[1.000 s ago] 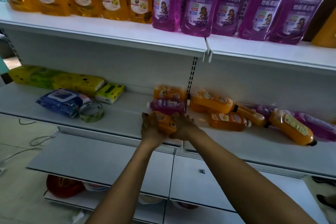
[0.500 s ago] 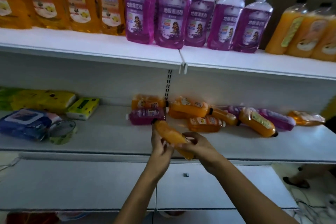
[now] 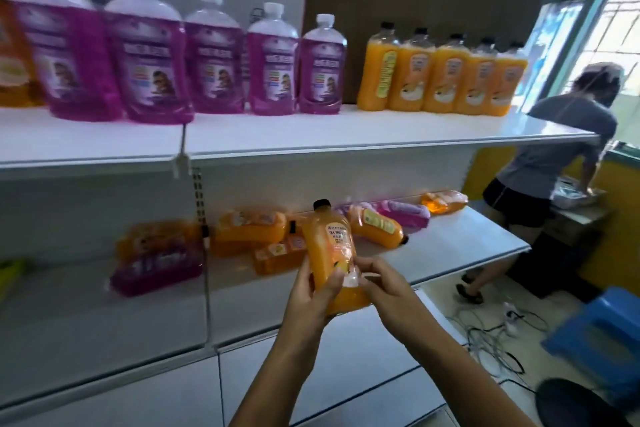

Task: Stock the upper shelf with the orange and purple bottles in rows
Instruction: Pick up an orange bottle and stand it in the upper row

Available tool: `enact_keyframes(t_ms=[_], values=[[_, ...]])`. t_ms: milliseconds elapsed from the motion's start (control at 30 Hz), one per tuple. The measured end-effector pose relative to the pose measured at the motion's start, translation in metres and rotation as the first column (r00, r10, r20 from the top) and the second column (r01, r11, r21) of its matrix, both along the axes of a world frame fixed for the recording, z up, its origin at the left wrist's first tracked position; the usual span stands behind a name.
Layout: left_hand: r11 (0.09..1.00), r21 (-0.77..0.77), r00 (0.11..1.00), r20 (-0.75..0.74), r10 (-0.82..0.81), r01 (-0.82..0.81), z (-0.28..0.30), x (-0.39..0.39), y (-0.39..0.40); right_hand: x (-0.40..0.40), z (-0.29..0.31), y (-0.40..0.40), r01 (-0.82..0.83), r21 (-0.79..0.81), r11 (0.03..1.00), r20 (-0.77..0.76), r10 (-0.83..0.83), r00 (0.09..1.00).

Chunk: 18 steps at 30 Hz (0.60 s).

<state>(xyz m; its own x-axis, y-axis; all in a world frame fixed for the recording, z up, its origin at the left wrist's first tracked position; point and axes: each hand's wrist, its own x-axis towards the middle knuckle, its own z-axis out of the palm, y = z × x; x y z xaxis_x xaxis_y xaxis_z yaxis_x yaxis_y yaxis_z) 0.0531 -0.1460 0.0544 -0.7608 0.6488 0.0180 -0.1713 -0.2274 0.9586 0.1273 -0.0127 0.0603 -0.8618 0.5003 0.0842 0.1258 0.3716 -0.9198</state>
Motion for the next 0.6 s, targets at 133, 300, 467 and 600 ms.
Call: enact_keyframes(t_ms=[133,300,467,600], values=[[0.996,-0.076,0.995,-0.087,-0.054,0.047,0.01,0.015,0.03,0.03,0.013,0.032,-0.057,0.018,0.998,-0.062,0.058,0.996],[0.983,-0.094,0.968,-0.182,-0.174,0.159,0.034,0.041,0.076,0.062,0.047,0.085,-0.05,-0.009,0.999,-0.186,0.048,0.981],[0.968,-0.131,0.91,-0.335,-0.247,0.214,0.072,0.062,0.116,0.091,0.095,0.138,-0.083,0.091,0.992,-0.255,0.104,0.961],[0.969,-0.13,0.807,-0.536,-0.247,0.21,0.105,0.071,0.145,0.103,0.131,0.17,-0.12,0.253,0.96,-0.341,0.205,0.917]])
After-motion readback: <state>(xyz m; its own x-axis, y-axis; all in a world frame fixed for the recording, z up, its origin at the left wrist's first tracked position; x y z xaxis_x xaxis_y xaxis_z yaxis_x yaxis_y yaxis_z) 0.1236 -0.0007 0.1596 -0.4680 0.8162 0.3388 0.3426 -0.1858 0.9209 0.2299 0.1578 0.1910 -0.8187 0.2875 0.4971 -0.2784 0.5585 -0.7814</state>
